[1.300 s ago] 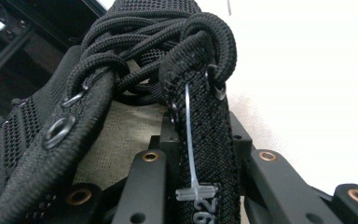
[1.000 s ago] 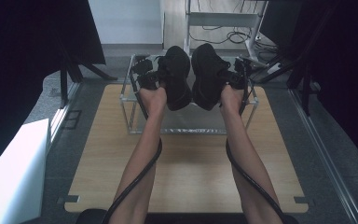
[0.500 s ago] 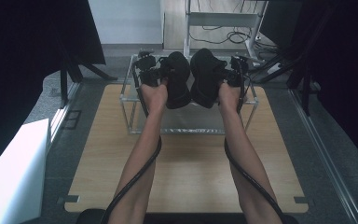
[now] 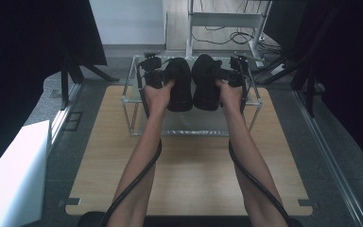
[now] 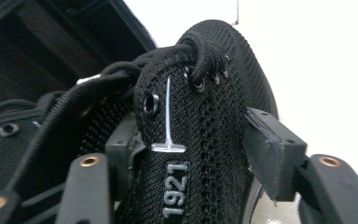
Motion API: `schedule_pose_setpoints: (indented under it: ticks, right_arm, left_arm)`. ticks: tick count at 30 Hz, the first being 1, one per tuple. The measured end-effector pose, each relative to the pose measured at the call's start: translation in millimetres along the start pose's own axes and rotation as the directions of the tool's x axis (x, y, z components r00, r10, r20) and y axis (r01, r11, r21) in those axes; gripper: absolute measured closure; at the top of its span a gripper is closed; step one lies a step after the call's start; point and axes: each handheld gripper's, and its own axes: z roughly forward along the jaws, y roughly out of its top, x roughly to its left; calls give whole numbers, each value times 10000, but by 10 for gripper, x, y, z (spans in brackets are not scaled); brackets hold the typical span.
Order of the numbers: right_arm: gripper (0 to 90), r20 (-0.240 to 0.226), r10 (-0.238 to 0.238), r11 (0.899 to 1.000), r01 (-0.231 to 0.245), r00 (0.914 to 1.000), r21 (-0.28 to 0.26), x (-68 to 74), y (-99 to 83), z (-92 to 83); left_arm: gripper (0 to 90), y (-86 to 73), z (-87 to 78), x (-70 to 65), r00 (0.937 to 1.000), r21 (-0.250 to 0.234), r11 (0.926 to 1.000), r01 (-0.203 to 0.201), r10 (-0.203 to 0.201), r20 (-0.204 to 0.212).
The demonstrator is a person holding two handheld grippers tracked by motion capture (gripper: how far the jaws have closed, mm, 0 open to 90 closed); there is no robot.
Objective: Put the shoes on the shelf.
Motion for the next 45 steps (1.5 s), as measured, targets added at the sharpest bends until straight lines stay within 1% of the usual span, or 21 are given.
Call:
schedule_pose_setpoints:
  ticks: [2, 4, 8, 10, 12, 13, 14, 17, 19, 20, 21, 24, 26, 27, 29, 33, 36, 40, 42, 43, 45]
  right_arm:
    - [361, -432, 161, 9999, -159, 9989, 57, -21, 14, -26]
    - [339, -936, 14, 10000, -10, 9956, 40, -19, 34, -62]
    - [362, -1283, -379, 9991, 354, 9910, -213, 40, 78, -177]
    - [365, -1528, -397, 9989, 353, 9875, -319, 34, 94, -243]
    - [379, -1787, -399, 9986, 328, 9831, -426, 6, 97, -315]
    - [388, -1847, -441, 9984, 368, 9818, -428, -12, 95, -355]
    - [420, -1969, -474, 9981, 384, 9793, -489, -44, 82, -442]
    - [450, -2124, -493, 9981, 404, 9759, -459, -81, 56, -514]
    - [505, -2299, -574, 9981, 503, 9715, -364, -120, -8, -599]
    - [529, -2368, -600, 9980, 538, 9697, -325, -131, -36, -625]
    - [583, -2597, -669, 9977, 633, 9634, -221, -165, -136, -707]
    - [629, -2743, -742, 9972, 720, 9588, -179, -182, -224, -773]
    - [692, -2979, -985, 9951, 964, 9495, -216, -190, -377, -879]
    - [692, -2979, -985, 9951, 964, 9495, -216, -190, -377, -879]
    - [732, -3178, -1161, 9932, 1126, 9410, -295, -187, -479, -949]
    - [787, -3605, -1429, 9896, 1397, 9218, -350, -157, -661, -1059]
    - [809, -3854, -1586, 9868, 1594, 9090, -300, -119, -775, -1087]
    - [809, -3984, -1828, 9806, 1961, 8988, -75, -55, -919, -1029]
    - [806, -3922, -1884, 9784, 2065, 9004, 40, -42, -969, -974]
    - [804, -3907, -1901, 9776, 2102, 9007, 89, -43, -983, -951]
    - [801, -3849, -1772, 9801, 1981, 9058, 150, -54, -1018, -896]
  left_arm:
    - [403, -9, -23, 15, 9998, -78, 10000, -39, 41, 178]
    - [393, -13, -49, 34, 9991, -164, 9998, 76, -69, 418]
    - [415, -28, -151, 52, 9974, -367, 9993, 82, -55, 716]
    - [423, -38, -198, 64, 9970, -403, 9992, 6, 25, 777]
    - [433, -59, -270, 90, 9943, -490, 9988, 74, -21, 1065]
    - [406, -71, -310, 98, 9917, -537, 9986, -14, 83, 1284]
    - [424, -82, -350, 94, 9904, -588, 9982, -121, 201, 1365]
    - [441, -126, -464, 64, 9829, -699, 9965, -467, 584, 1745]
    - [478, -168, -541, 49, 9806, -765, 9950, -650, 779, 1800]
    - [504, -202, -590, 42, 9774, -784, 9944, -715, 855, 1934]
    - [552, -234, -632, 39, 9745, -748, 9937, -830, 967, 2027]
    - [608, -368, -761, 21, 9662, -705, 9897, -1244, 1370, 2182]
    - [693, -436, -813, 11, 9633, -669, 9864, -1499, 1609, 2147]
    - [693, -480, -847, 6, 9615, -656, 9838, -1668, 1771, 2101]
    - [747, -582, -916, 13, 9579, -706, 9822, -1740, 1854, 2192]
    - [784, -756, -992, 36, 9537, -637, 9821, -1773, 1874, 2351]
    - [800, -900, -1008, 58, 9542, -549, 9820, -1808, 1887, 2322]
    - [800, -1054, -970, 91, 9635, -457, 9780, -2037, 2086, 1677]
    - [799, -1079, -930, 117, 9660, -377, 9789, -2008, 2042, 1587]
    - [799, -1090, -897, 127, 9697, -312, 9783, -2047, 2070, 1298]
    - [798, -1097, -853, 149, 9724, -317, 9788, -2025, 2048, 1120]
